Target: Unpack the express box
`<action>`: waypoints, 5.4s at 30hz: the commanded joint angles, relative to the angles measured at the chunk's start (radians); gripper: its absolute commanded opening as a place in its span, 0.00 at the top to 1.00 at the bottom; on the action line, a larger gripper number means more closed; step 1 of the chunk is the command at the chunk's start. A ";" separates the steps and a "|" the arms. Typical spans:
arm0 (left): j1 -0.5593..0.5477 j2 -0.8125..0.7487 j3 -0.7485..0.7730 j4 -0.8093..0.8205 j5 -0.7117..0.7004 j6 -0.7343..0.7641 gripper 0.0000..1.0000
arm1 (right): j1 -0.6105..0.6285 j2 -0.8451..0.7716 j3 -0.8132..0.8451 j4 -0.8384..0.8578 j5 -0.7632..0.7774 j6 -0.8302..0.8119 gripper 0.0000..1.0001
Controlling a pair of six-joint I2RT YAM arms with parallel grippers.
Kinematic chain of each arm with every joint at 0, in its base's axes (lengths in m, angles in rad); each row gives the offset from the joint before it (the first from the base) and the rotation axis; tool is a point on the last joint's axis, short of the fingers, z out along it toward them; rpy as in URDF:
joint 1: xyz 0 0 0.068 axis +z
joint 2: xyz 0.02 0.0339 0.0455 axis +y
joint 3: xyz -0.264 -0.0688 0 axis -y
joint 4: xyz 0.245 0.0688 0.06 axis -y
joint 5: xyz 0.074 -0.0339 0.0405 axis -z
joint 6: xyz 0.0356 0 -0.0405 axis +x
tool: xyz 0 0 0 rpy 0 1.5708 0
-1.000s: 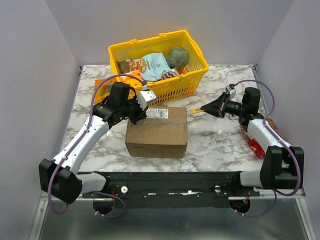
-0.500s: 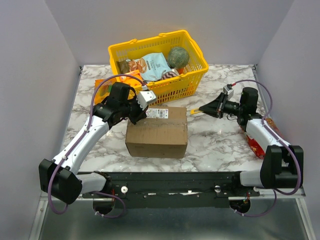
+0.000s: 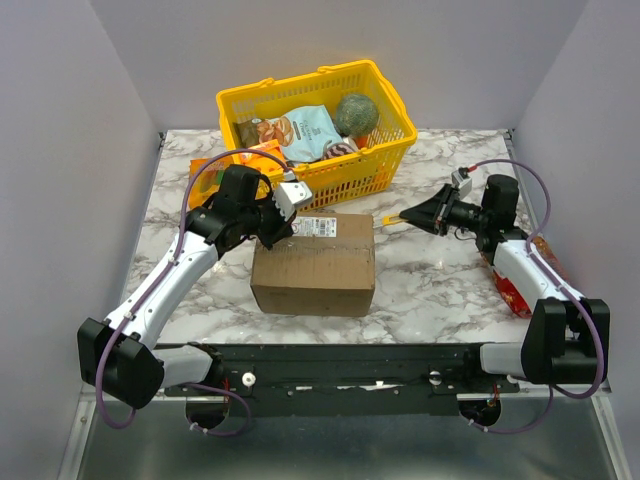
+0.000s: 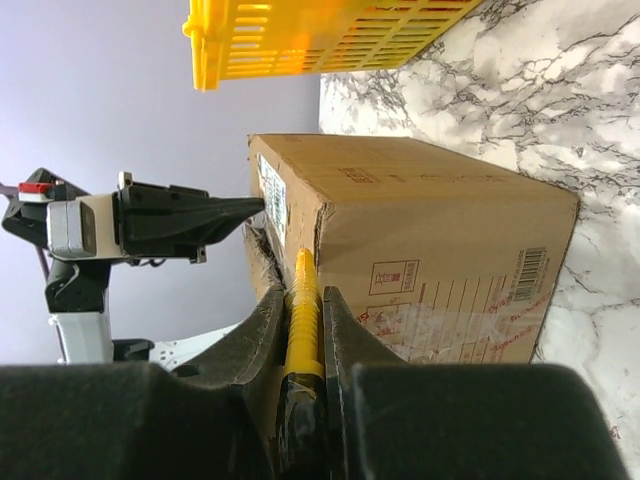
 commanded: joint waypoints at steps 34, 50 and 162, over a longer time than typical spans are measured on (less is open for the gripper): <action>-0.002 0.024 -0.081 0.004 -0.005 -0.042 1.00 | 0.009 0.017 -0.079 0.131 -0.079 0.107 1.00; -0.040 0.016 -0.120 0.044 -0.022 -0.074 1.00 | 0.011 -0.072 -0.103 -0.171 -0.082 0.175 0.99; -0.432 0.044 -0.518 0.983 -0.617 -0.019 0.91 | 0.035 -0.101 -0.047 -0.326 -0.186 -0.104 1.00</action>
